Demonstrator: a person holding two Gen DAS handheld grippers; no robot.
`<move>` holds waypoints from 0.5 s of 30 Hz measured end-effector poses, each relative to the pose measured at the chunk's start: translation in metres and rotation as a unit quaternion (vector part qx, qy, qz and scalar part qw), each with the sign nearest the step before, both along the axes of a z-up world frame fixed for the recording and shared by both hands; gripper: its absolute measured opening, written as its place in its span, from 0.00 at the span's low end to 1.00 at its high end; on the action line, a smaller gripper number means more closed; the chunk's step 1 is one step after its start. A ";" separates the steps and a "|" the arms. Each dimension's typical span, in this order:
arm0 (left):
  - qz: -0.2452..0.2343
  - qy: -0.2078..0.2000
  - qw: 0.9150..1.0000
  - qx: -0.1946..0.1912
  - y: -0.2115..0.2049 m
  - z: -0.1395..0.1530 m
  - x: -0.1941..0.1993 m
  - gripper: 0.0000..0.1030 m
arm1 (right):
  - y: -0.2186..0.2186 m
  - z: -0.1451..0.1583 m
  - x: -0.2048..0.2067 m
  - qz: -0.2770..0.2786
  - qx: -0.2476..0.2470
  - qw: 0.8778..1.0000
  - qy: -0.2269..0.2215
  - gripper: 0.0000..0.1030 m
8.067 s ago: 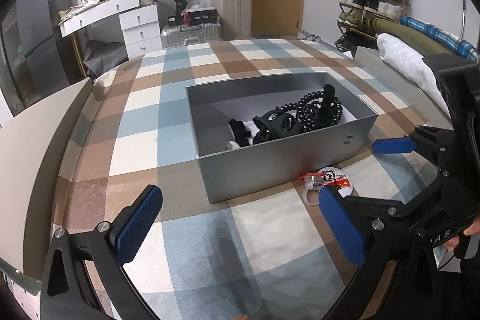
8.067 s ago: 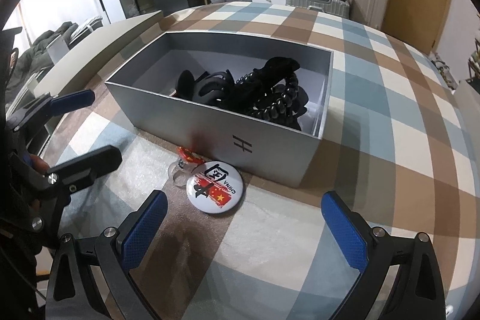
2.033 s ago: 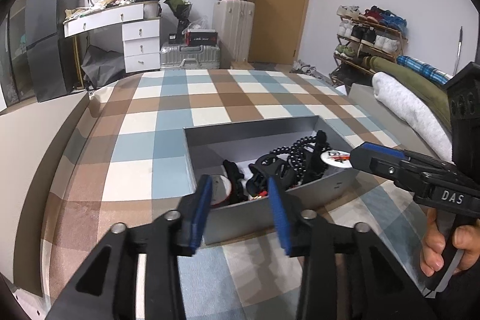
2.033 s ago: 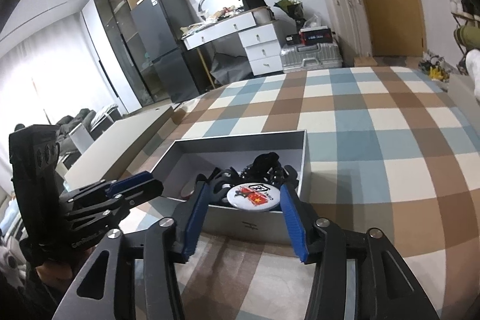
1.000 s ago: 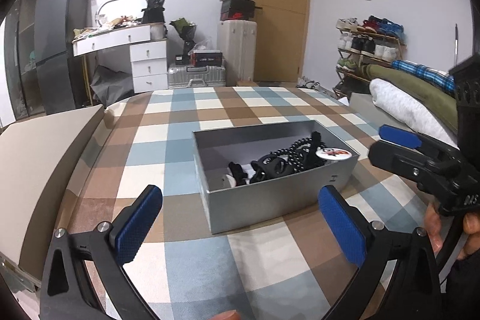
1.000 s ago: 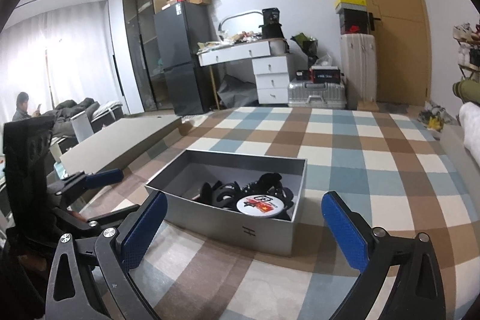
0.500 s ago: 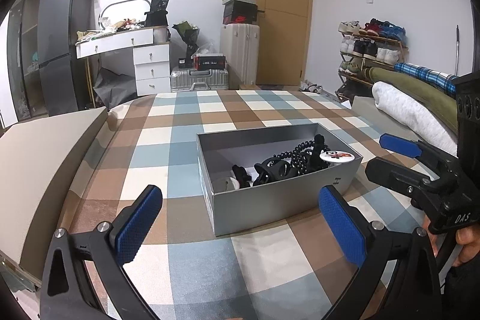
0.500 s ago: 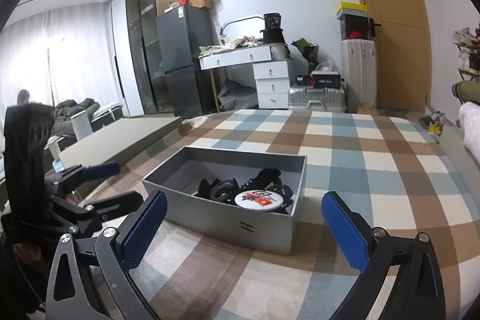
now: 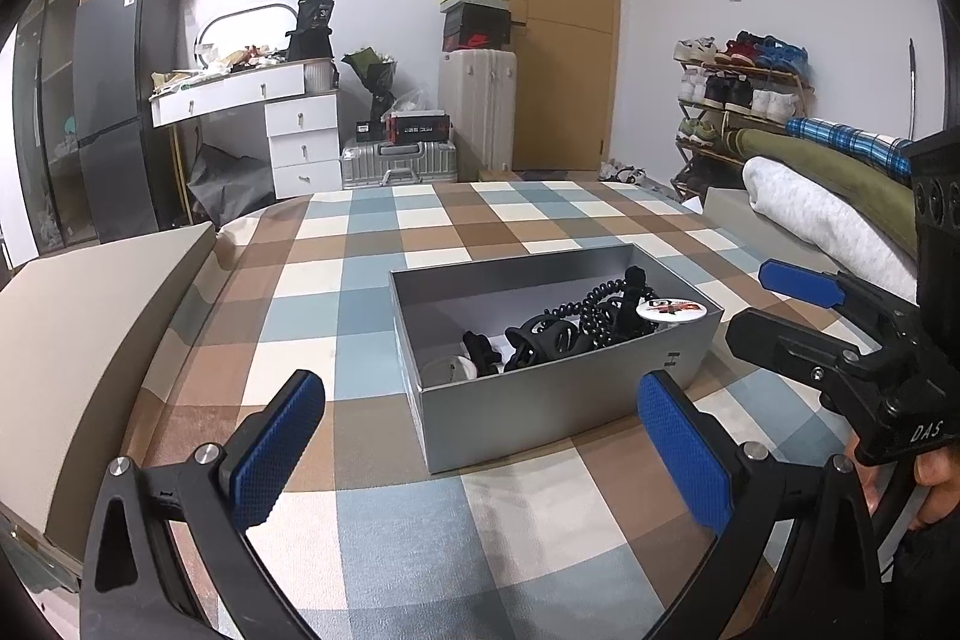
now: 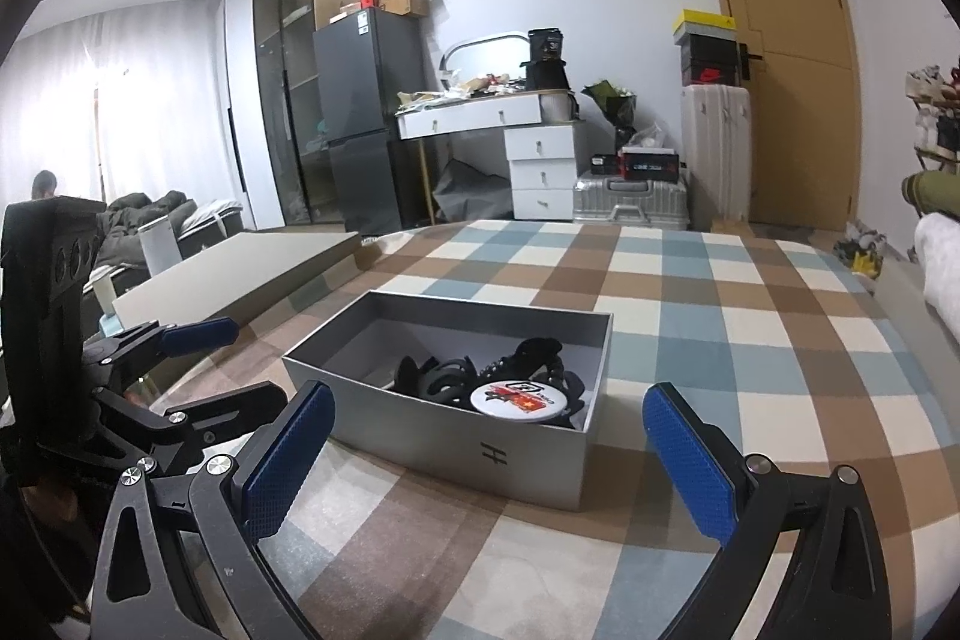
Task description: Organize jewelry
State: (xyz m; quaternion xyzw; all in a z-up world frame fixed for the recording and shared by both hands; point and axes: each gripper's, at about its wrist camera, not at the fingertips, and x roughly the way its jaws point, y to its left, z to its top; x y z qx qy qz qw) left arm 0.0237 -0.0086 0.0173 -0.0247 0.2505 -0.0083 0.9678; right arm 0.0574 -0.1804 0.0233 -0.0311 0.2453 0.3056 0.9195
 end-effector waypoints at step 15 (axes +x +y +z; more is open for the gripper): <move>-0.001 0.000 1.000 -0.006 0.002 0.001 0.000 0.99 | 0.000 -0.001 0.003 0.000 0.000 1.000 0.005 1.00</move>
